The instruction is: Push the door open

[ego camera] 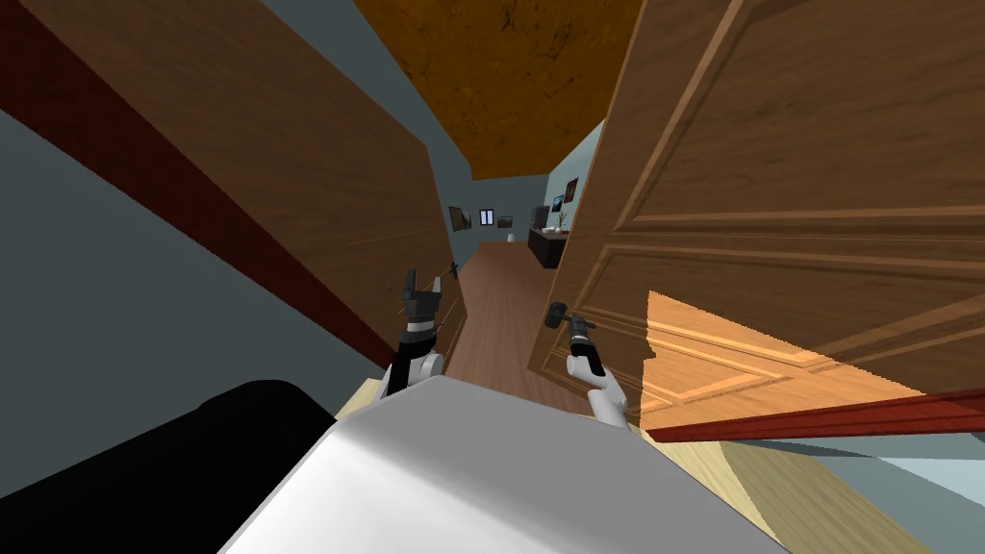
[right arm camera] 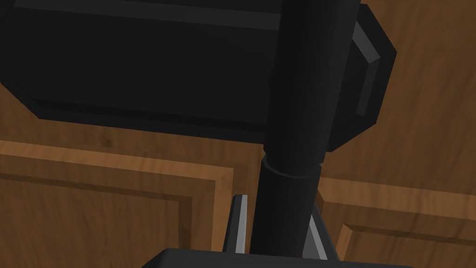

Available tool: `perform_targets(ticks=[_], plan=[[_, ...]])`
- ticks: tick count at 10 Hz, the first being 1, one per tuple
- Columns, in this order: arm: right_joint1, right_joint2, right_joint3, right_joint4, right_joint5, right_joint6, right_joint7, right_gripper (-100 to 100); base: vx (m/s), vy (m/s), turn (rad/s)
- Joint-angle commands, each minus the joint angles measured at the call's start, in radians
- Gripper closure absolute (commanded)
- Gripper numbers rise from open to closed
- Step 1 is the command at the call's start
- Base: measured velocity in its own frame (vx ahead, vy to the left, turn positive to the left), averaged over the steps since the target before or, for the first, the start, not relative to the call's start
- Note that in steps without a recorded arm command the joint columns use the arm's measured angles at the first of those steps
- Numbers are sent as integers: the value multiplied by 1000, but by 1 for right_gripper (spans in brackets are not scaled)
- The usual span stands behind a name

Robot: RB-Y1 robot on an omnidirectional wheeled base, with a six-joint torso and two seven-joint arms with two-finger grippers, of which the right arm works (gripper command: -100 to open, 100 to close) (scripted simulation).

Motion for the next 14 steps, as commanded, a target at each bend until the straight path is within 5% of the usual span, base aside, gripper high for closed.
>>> perform_targets(ticks=[1,11,14], plan=[[-15,-13,-32,9,-5,-10,5,100,156,97,-105],[-18,39,-139,11,-24,-5,25,100,176,82,-74],[-12,11,-163,15,-29,-6,26,100,124,25,-45]])
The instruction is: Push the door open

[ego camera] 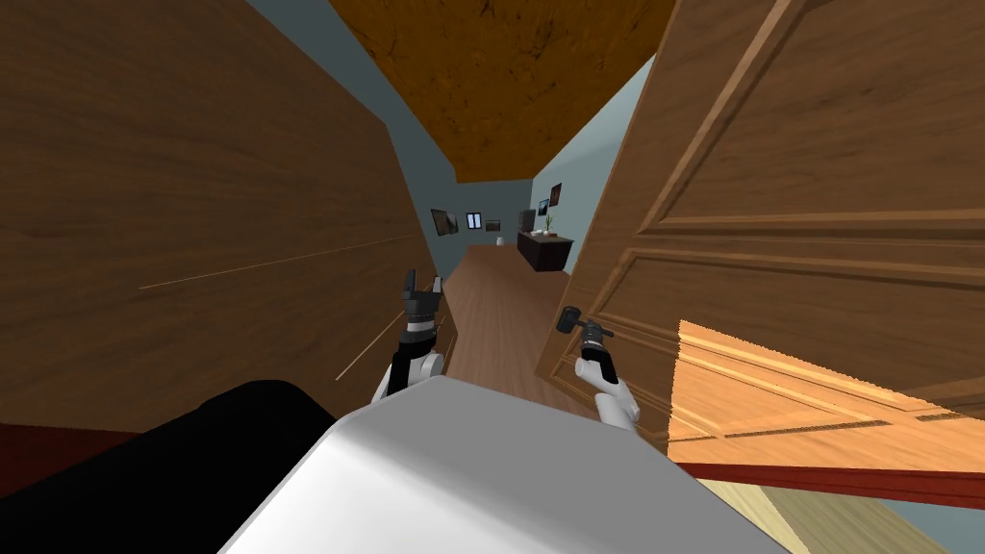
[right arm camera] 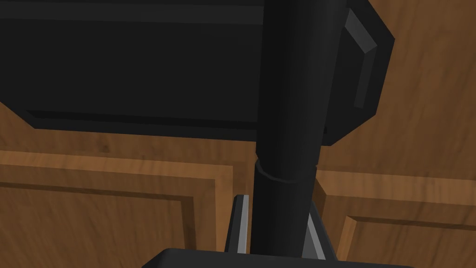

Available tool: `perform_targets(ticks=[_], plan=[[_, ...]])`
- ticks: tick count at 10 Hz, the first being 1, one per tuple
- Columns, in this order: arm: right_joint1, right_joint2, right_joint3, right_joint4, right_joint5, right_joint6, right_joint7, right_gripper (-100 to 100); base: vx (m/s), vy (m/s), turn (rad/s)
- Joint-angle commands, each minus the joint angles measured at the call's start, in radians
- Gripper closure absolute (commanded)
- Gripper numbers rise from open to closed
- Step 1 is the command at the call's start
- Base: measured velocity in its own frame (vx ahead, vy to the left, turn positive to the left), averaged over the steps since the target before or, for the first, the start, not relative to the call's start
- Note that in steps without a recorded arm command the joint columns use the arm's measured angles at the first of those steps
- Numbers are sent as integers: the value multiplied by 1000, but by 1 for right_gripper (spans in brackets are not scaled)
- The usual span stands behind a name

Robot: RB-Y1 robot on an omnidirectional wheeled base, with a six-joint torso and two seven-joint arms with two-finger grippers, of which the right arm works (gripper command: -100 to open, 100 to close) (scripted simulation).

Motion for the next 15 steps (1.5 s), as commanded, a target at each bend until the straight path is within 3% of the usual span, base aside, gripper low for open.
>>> perform_targets(ticks=[1,9,15], plan=[[-2,-10,-15,-10,-1,1,5,100,189,48,-55],[1,-53,-110,-5,-21,-1,18,100,218,25,-62],[2,-61,-180,0,-36,-2,28,100,200,37,-75]])
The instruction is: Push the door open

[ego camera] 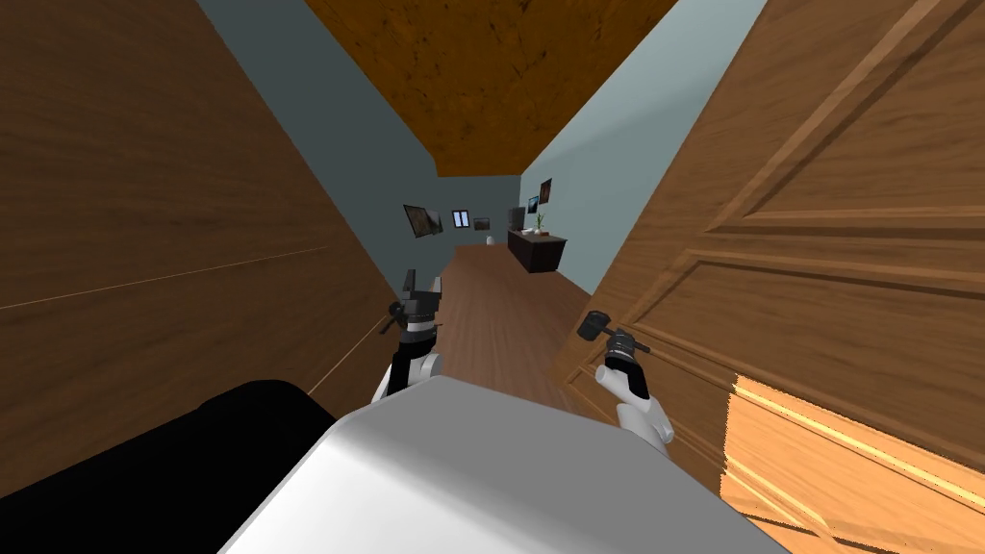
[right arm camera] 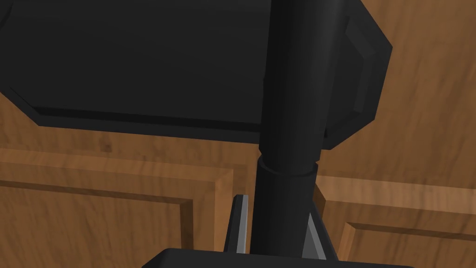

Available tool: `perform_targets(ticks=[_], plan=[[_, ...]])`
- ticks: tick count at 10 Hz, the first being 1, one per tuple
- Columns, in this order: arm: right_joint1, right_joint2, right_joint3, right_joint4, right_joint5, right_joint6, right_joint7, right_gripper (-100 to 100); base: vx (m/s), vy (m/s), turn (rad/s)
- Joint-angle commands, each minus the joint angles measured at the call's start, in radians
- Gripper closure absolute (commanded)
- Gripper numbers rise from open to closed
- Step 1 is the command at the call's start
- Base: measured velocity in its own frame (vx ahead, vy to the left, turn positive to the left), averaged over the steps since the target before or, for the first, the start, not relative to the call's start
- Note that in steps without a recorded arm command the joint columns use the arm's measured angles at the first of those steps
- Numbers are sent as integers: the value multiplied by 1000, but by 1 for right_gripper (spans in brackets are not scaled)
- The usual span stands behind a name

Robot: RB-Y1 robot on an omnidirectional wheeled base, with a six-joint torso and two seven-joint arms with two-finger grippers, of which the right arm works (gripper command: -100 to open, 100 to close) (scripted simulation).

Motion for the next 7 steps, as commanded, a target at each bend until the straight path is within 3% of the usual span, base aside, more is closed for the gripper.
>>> perform_targets(ticks=[1,7], plan=[[-8,-15,-28,11,-5,-12,3,100,209,44,-93],[-6,-9,-93,15,-18,-14,12,100,205,39,-81]])
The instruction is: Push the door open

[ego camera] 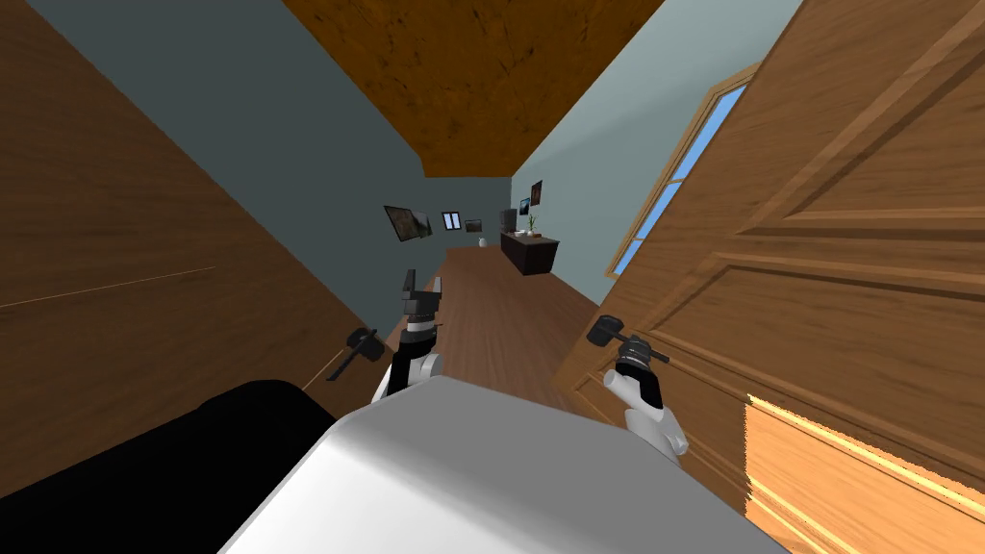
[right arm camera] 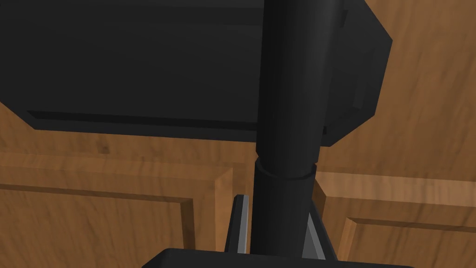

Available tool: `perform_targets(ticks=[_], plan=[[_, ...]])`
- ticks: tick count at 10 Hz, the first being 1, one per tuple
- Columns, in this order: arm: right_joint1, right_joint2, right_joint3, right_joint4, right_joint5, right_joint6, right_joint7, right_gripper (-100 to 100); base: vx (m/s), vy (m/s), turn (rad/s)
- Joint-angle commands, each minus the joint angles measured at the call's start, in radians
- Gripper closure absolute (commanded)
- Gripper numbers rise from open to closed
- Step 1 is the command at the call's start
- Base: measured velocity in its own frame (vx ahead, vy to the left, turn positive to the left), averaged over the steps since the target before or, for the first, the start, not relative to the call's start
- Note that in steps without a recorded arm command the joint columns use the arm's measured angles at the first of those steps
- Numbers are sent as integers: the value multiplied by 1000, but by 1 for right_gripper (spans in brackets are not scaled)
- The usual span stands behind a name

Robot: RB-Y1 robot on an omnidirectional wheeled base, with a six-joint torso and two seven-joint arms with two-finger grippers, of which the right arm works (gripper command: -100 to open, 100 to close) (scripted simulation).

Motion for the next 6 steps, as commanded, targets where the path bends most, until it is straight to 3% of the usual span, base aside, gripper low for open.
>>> perform_targets(ticks=[1,4,6], plan=[[-1,4,-17,-10,-3,3,4,100,166,55,-67],[5,4,-31,-7,-5,3,4,100,136,39,-62],[10,1,-65,-14,-10,4,12,100,170,-7,-46]])
